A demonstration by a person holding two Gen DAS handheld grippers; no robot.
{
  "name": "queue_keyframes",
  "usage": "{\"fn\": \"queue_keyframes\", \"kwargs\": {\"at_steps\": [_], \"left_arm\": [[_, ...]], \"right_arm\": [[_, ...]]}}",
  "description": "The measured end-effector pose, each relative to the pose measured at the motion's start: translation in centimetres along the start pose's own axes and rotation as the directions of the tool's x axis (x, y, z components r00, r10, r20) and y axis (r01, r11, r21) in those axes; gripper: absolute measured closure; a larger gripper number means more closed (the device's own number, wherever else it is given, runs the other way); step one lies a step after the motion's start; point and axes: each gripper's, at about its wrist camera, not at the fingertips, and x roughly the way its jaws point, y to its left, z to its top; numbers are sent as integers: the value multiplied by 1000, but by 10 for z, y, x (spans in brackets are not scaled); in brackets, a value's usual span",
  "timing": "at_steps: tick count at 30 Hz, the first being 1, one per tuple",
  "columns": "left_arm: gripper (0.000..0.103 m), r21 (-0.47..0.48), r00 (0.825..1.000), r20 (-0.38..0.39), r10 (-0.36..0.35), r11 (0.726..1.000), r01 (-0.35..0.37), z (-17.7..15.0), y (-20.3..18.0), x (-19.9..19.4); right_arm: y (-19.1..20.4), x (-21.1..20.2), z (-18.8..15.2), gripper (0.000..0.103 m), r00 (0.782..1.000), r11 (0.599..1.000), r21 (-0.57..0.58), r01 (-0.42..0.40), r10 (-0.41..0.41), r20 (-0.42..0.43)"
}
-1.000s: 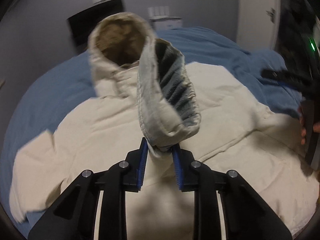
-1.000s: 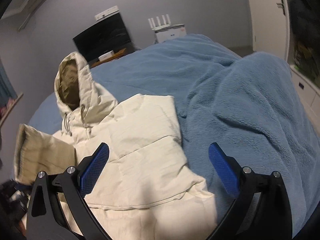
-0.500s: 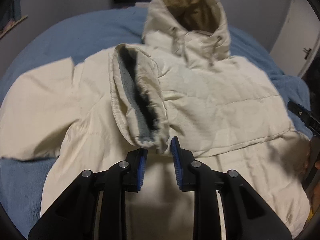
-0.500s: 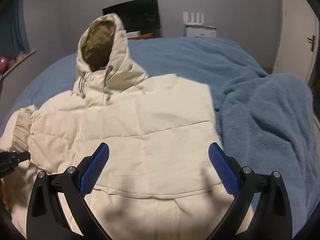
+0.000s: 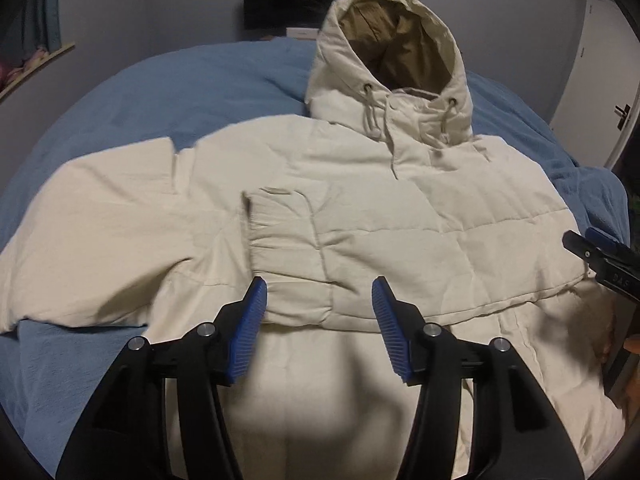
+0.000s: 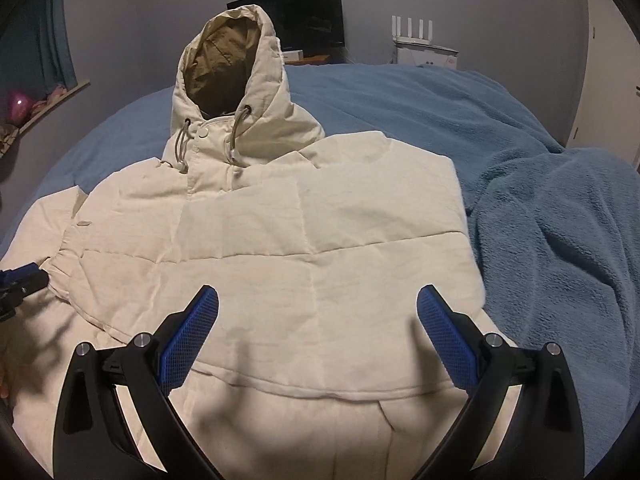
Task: Fold large clothes
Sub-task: 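Grasp the laid sleeve cuff with the left gripper and fold it back, release, then withdraw the left gripper from the folded sleeve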
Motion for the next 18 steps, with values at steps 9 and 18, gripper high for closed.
{"fn": "queue_keyframes", "kwargs": {"at_steps": [9,18], "left_arm": [[46,34,992,-101,74,997,-70,-7,-3,43],[33,68,993,-83,87,994,-82,-12,-8,42]], "right_arm": [[2,43,-18,8,988,998,-20,56,-58,-142],[4,56,-28,7,981,996,-48,81,-89,-173]]}}
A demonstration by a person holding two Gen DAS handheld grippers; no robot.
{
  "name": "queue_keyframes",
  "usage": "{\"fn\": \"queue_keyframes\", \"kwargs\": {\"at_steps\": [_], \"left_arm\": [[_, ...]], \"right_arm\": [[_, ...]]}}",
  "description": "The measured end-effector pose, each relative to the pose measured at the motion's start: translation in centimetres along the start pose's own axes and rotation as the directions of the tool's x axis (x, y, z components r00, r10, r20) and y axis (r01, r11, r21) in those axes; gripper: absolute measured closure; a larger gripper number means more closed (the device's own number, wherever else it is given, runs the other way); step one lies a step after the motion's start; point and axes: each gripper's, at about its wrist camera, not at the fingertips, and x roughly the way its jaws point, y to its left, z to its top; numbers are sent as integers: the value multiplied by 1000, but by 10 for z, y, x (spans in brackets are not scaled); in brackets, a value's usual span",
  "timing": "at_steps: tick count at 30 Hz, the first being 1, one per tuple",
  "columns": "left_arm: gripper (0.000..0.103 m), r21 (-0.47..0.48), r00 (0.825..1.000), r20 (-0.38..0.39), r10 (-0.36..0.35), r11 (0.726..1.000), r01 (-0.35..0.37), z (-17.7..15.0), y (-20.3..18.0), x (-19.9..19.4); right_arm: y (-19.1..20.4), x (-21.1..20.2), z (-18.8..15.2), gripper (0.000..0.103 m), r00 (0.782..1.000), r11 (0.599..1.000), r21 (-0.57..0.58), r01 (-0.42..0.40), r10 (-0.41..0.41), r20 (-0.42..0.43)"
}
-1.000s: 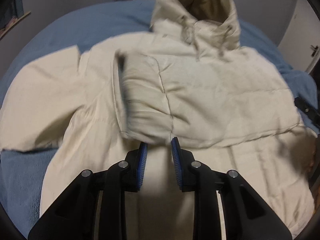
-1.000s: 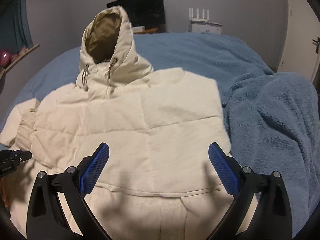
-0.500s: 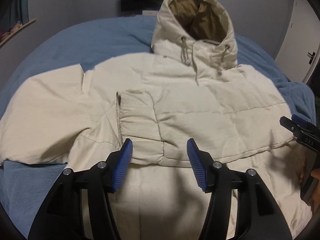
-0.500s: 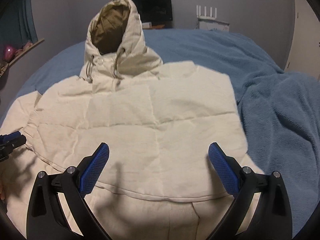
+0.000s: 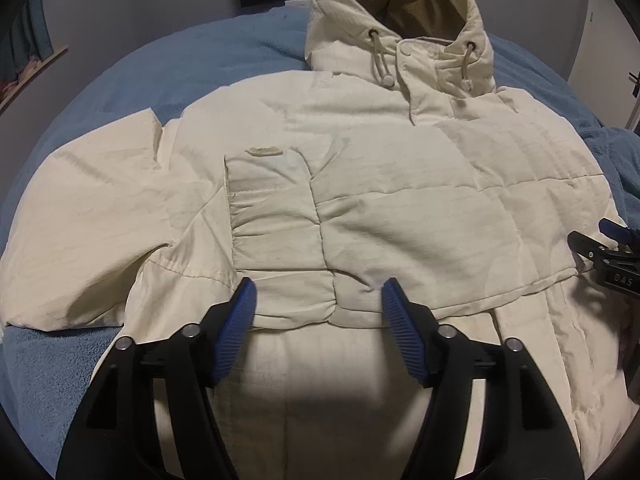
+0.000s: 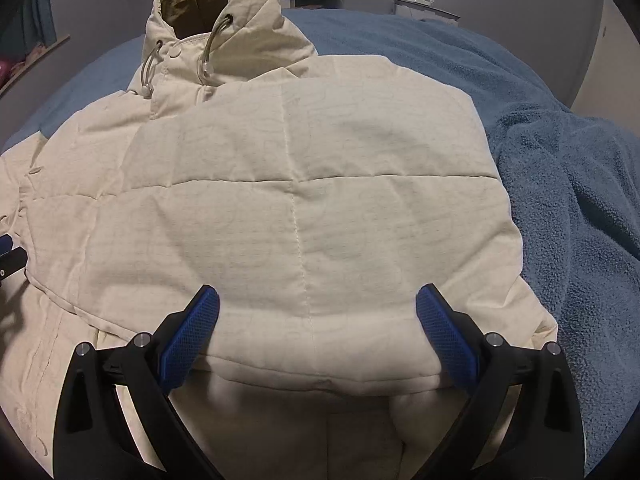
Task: Fold large clothes
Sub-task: 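Withdraw the left gripper from the folded sleeve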
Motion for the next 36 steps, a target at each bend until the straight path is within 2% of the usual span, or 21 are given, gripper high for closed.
{"fn": "queue_keyframes", "kwargs": {"at_steps": [3,7,11,16,19,22,26,29,34,36], "left_arm": [[19,4,999,35,4,1000,-4,-1,-2,-9],[15,-4,999,54,4,1000,-3,-1,-2,-15],[6,-21,997,71,0,1000,1,-3,1,-21],[7,-29,997,78,-17,999,19,-5,2,-25],[7,-34,997,76,-15,999,17,-5,2,-25],[7,-34,997,81,-14,999,17,-5,3,-26],[7,-41,995,99,-13,999,18,-6,4,-31],[7,-50,994,113,-11,999,17,-7,7,-35],[7,-61,990,140,8,998,0,-5,10,-45],[7,-65,987,156,45,997,-35,-5,13,-51]], "right_arm": [[-2,0,-2,7,1000,1000,5,-10,10,-6],[-3,2,-1,7,1000,1000,9,-20,21,-15],[-3,3,0,7,1000,1000,9,-26,26,-15],[0,-1,-1,7,1000,1000,-3,-12,12,-9],[1,-10,-1,8,999,999,-13,-33,34,33],[0,-29,0,8,991,999,-5,-52,53,124],[-2,-63,2,8,959,999,11,-47,42,279],[-3,-78,3,8,937,998,11,-56,49,346],[-1,-86,3,8,924,999,2,-47,43,379],[0,-86,3,8,926,999,-3,-53,50,374]]}}
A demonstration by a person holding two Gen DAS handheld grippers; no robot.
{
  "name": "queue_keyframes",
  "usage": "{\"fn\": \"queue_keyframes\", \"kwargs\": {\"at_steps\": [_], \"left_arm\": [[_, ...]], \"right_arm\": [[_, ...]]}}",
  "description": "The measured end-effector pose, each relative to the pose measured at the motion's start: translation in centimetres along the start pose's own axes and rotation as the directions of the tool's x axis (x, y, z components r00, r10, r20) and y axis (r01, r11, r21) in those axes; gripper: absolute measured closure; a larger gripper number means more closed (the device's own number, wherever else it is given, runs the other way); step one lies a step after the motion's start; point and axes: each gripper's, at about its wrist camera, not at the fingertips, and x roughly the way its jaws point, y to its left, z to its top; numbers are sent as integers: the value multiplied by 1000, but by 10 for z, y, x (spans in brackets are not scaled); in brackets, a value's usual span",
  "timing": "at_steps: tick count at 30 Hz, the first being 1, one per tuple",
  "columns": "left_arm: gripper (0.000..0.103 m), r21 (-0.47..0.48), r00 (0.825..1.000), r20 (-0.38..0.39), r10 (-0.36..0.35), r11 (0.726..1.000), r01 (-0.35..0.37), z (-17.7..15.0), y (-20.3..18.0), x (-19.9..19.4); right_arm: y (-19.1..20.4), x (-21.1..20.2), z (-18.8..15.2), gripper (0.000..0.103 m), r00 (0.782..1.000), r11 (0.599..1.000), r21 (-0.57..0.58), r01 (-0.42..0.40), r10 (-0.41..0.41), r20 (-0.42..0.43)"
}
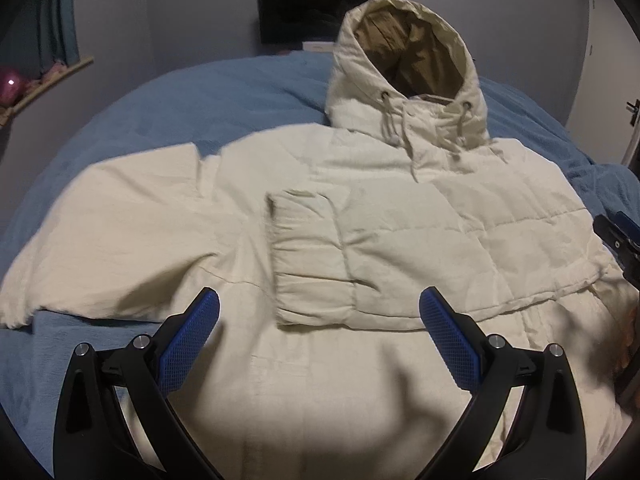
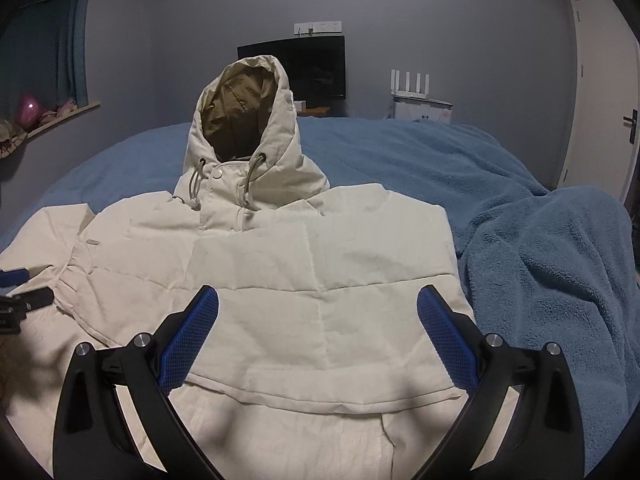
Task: Fold large clothes
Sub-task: 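Withdraw the left gripper from the folded sleeve, then reach the left gripper to the other sleeve cuff and grasp it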
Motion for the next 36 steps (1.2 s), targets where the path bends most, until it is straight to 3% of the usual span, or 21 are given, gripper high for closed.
{"fn": "queue_keyframes", "kwargs": {"at_steps": [5,11,15,19,25,29,33,35,36], "left_arm": [[7,-69,998,21,55,996,-53,6,22,-10],[7,-193,988,49,147,972,-135,14,65,-30],[7,-287,973,59,222,938,-196,14,104,-45],[7,-394,957,13,290,881,-262,8,145,-51],[7,-560,981,-94,169,806,-192,-9,207,-43],[7,-569,976,-146,163,793,-217,-15,238,-42],[7,-672,991,-119,62,730,-126,-37,280,-36],[11,-693,988,-143,54,708,-139,-46,293,-29],[11,-720,991,-132,33,684,-119,-52,303,-27]], "right_arm": [[5,2,-1,8,1000,1000,-12,-19,19,-10],[15,1,-3,8,999,998,-49,-33,32,-14],[25,1,-5,7,999,995,-91,-42,40,-20],[36,1,-8,8,999,989,-142,-37,35,-19],[42,1,-10,8,999,983,-180,-24,19,-26],[40,2,-9,8,999,986,-165,-23,19,-29],[37,4,-7,8,999,990,-138,-17,12,-33],[36,3,-6,7,999,991,-129,-21,17,-31],[36,3,-5,7,999,991,-128,-22,18,-29]]}}
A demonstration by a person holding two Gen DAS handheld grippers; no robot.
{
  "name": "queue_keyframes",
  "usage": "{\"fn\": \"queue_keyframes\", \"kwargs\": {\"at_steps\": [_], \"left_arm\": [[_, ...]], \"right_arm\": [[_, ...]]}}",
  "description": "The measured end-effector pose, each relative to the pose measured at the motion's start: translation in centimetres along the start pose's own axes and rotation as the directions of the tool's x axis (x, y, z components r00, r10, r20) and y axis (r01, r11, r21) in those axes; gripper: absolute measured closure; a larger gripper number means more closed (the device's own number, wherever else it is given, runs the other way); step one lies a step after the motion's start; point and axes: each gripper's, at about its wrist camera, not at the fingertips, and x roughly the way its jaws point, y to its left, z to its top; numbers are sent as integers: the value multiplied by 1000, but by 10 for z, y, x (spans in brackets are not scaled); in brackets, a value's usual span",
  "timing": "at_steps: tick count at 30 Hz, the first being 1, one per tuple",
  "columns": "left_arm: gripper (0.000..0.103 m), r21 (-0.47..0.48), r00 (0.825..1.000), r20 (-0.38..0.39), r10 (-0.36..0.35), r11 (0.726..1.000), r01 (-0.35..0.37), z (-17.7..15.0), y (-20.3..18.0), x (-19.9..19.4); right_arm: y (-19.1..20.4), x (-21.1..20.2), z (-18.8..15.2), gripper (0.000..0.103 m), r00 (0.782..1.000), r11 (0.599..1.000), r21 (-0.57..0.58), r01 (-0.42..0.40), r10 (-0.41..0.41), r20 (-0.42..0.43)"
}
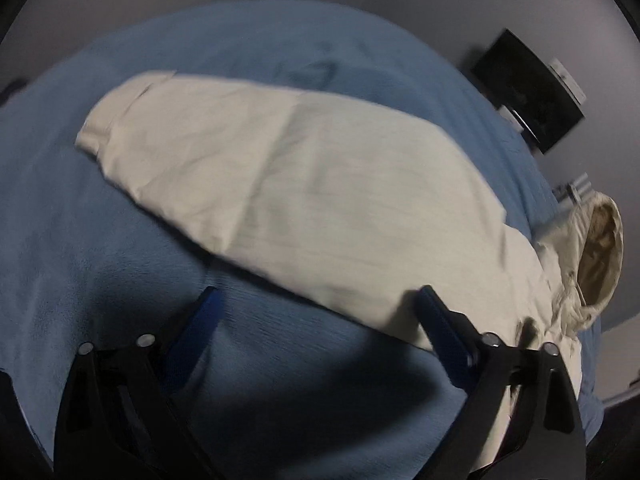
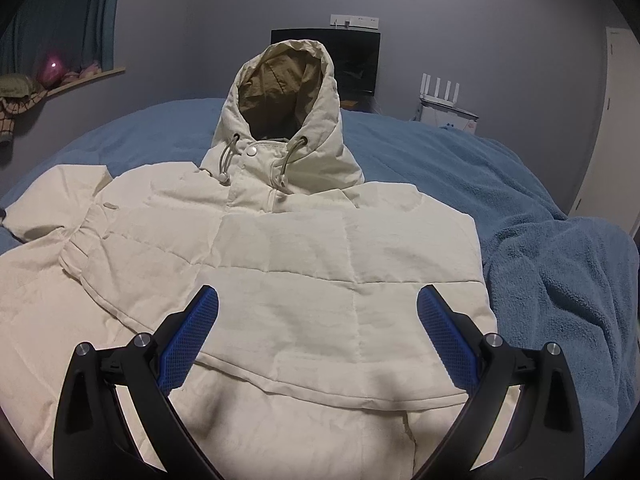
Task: Fold large clothes
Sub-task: 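Reach the left gripper to the other sleeve cuff and grasp it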
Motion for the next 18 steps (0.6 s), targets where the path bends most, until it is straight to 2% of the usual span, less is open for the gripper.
{"fn": "queue_keyframes", "kwargs": {"at_steps": [3,7,8,9,10,11,12,13,15,18], "left_arm": [[14,-57,998,13,-56,997,57,10,19,5],[18,-53,997,75,-29,998,33,23,31,9],[24,-58,996,81,-28,998,33,26,34,10],[35,-66,995,91,-29,997,35,28,39,11],[42,-70,995,96,-27,997,34,29,41,12],[60,-68,994,108,-14,997,22,31,43,10],[83,-61,993,119,3,998,5,33,45,8],[88,-52,991,133,13,999,-6,34,45,4],[89,-34,984,178,3,999,4,35,43,-9],[90,22,966,258,16,1000,-23,37,30,-38]], "right_arm": [[0,-2,1,8,1000,1000,-5,-4,4,6],[2,-3,2,7,1000,1000,-14,-13,13,13],[2,-3,2,7,1000,1000,-16,-15,15,14],[3,-3,3,7,1000,1000,-17,-16,16,15],[3,-3,3,7,1000,1000,-17,-17,17,14],[4,-2,3,7,1000,1000,-18,-18,19,12],[4,-2,3,7,1000,1000,-19,-20,20,12],[5,-2,3,7,1000,1000,-20,-22,22,12],[6,-3,4,7,1000,999,-23,-26,27,14],[9,-4,5,8,999,999,-28,-32,32,19]]}}
